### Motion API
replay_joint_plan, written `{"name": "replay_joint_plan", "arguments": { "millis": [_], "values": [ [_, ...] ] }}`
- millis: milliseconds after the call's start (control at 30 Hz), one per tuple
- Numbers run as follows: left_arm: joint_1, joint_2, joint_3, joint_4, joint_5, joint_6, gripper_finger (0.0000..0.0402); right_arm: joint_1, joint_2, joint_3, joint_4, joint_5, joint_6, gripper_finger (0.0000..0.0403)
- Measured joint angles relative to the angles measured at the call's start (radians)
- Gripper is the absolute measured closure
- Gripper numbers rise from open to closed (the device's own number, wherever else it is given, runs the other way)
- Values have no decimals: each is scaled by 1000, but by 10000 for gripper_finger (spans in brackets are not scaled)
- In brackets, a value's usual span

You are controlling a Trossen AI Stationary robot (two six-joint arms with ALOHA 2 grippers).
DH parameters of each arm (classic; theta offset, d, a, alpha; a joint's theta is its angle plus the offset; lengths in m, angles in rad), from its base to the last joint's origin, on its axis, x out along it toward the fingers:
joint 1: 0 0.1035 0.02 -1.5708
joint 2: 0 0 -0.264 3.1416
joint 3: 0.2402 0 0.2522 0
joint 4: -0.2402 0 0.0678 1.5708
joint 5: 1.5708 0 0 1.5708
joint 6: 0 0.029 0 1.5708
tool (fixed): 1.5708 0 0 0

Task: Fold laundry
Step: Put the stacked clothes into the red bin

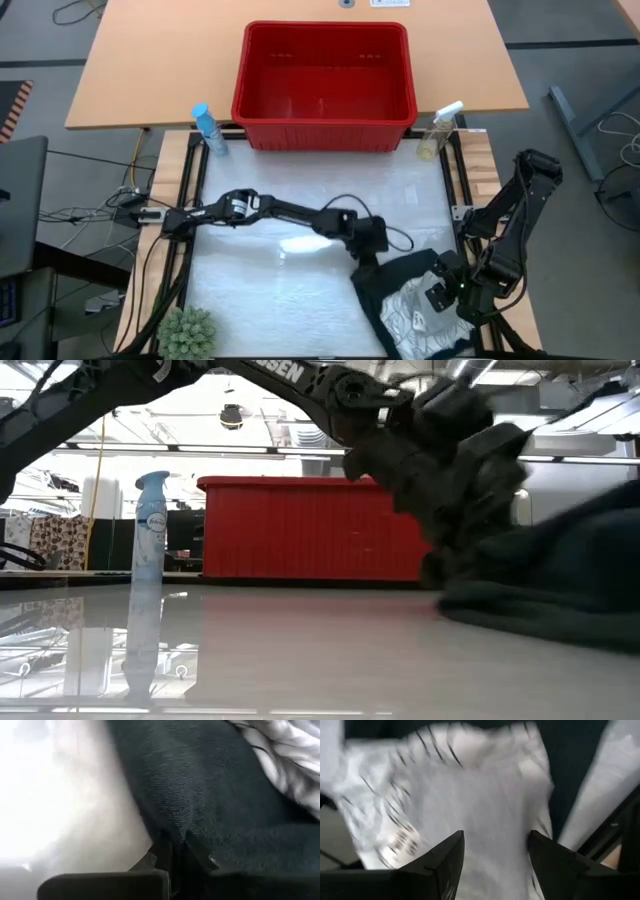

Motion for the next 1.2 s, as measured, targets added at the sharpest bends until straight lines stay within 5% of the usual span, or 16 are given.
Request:
{"name": "replay_joint_plan", "arguments": {
  "millis": [533,1033,1200],
  "values": [
    [341,-1,0,-439,309,-23,400,-239,48,0,-268,-1,101,159],
    [423,-19,-6,-913,306,105,401,-260,156,2,50,58,178,159],
    [422,-19,-6,-937,290,40,397,-233,215,3,164,81,193,159]
  ]
}}
